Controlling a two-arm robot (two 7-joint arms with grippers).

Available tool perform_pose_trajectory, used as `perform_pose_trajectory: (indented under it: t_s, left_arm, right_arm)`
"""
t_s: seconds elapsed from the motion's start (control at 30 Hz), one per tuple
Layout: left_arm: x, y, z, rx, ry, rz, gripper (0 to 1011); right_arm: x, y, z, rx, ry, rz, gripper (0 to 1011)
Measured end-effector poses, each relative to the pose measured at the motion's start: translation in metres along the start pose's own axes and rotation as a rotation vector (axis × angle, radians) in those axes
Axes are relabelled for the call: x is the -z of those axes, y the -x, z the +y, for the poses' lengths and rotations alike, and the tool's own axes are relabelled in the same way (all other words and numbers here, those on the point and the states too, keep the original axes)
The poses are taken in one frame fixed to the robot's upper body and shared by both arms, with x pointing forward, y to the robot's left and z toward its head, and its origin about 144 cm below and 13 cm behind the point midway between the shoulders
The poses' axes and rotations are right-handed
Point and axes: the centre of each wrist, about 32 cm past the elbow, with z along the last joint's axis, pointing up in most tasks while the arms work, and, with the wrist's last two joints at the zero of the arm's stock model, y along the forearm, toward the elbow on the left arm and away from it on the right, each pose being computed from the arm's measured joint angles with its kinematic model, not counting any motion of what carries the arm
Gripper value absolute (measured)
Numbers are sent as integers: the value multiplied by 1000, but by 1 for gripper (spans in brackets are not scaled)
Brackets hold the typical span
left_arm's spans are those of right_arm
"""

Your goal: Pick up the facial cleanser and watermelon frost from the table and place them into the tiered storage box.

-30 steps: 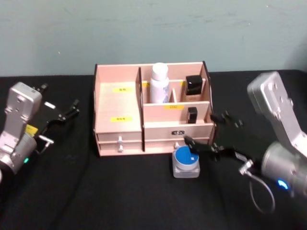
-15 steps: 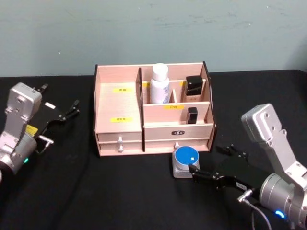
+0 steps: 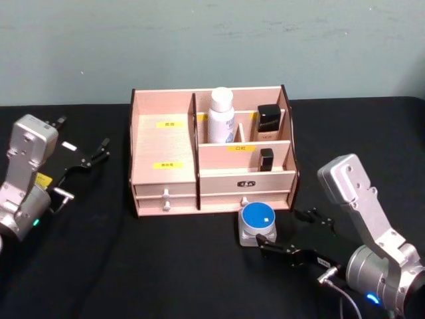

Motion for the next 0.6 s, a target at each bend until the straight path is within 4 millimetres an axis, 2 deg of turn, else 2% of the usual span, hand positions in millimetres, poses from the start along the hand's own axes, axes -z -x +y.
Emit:
perform_pose_trajectory:
  t_s: [0.6]
  left_arm:
    - [0,0,0,0,0,0,1001]
  right_arm:
    - [5,-2,26,-25,0,-4,1000]
